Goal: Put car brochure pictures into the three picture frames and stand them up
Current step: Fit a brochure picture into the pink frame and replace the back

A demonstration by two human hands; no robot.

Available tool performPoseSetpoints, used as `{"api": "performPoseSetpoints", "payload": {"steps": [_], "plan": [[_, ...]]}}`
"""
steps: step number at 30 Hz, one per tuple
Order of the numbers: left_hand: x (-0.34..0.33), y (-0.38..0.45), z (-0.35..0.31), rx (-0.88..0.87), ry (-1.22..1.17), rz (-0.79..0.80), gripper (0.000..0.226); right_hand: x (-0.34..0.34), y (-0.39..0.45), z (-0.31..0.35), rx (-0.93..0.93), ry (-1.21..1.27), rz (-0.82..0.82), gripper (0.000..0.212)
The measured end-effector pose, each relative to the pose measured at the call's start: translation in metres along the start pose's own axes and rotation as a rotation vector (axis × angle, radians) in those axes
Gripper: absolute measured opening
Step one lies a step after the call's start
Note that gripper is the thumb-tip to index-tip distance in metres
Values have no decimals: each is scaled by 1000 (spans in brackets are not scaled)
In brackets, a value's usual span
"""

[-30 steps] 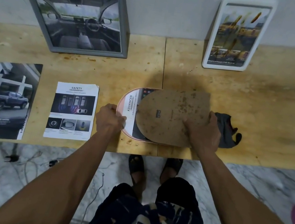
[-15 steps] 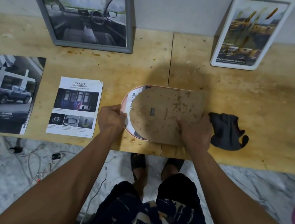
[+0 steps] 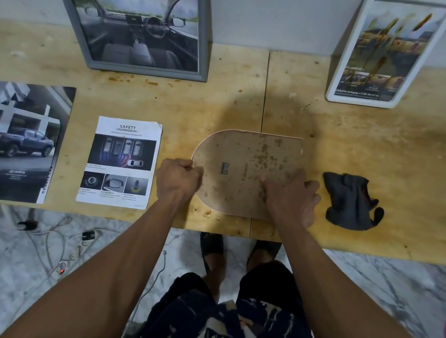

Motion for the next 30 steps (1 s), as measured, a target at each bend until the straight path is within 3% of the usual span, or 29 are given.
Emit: {"api": "performPoseSetpoints", "payload": {"steps": [4,9,14,20,25,28,30], "plan": [[-3,-1,-7,-76,140,-3,39,-1,0,0,94,-74,11,88],[-23,-18,-32,-328,372,33,91,-1,4,8,353,-133,68,83],[-40,-13,-32,-384,545,100,115,-12,17,5,452,-238,144,78],[-42,-8,-34,-370,586,86,112,-27,31,0,531,-492,162,86],[-43,-13,-37,-373,614,65,105,-17,26,8,605,-516,216,89],[-43,-14,-37,-388,616,61,107,-2,20,-3,576,-380,376,94],[-43,-14,-36,-405,614,59,109,2,21,-16,570,-197,345,92]]}}
Point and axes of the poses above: each hand's wrist, its own y-axis towards the middle knuckle, its own x-axis out of the back of the hand, z = x × y, the point moved 7 cm from there along y, towards the middle knuckle, and after that the axes turned 9 degrees about x, right-handed, at the moved point
